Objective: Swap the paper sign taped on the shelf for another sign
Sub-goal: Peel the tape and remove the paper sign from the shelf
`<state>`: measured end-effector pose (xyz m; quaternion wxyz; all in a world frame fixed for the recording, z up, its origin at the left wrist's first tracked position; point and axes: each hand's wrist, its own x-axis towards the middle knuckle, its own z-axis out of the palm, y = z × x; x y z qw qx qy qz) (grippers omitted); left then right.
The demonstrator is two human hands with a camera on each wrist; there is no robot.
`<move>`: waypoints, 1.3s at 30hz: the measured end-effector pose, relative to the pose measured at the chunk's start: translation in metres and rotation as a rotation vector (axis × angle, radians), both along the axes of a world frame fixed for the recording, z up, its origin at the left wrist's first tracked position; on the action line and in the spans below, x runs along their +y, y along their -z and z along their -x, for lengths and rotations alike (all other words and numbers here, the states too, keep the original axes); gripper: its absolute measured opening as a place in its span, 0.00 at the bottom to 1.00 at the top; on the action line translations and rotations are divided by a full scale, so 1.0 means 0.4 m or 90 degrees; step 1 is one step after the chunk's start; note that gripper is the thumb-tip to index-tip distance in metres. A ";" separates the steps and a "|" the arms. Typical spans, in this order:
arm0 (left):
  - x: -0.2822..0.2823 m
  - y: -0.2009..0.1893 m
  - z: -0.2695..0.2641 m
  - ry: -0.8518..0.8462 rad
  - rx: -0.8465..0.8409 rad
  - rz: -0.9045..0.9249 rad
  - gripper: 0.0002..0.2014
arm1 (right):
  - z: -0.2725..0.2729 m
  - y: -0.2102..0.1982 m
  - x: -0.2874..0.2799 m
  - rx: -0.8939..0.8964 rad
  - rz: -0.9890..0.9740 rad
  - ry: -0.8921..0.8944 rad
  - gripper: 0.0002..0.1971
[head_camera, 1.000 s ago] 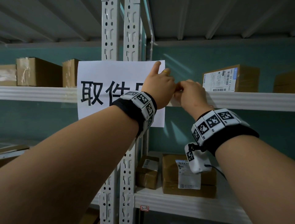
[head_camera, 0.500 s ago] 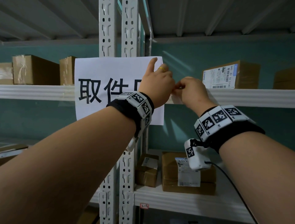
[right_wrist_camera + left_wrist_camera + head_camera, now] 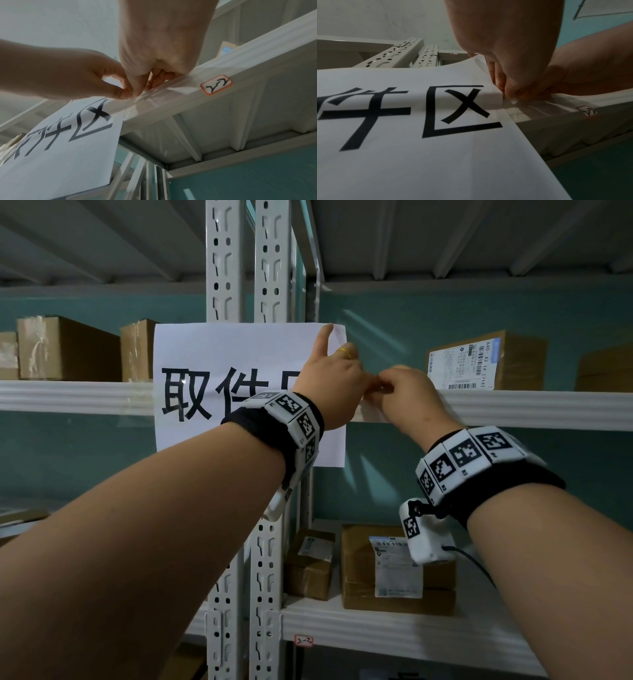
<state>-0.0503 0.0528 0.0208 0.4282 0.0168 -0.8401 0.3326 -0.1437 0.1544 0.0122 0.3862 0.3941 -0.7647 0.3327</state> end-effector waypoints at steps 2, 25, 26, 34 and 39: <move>0.001 0.002 0.001 -0.005 -0.001 -0.004 0.14 | 0.000 0.002 0.001 0.012 -0.008 0.010 0.10; 0.004 -0.020 -0.013 -0.054 -0.052 -0.010 0.12 | -0.016 -0.012 0.017 -0.022 -0.093 0.026 0.12; 0.006 -0.020 -0.014 -0.054 -0.052 -0.009 0.12 | -0.016 -0.011 0.017 -0.022 -0.093 0.025 0.12; 0.010 -0.027 -0.016 -0.073 -0.065 0.001 0.14 | -0.015 -0.014 0.015 -0.032 -0.093 0.024 0.11; 0.009 -0.030 -0.018 -0.070 -0.071 -0.004 0.15 | -0.014 -0.015 0.015 -0.037 -0.091 0.018 0.11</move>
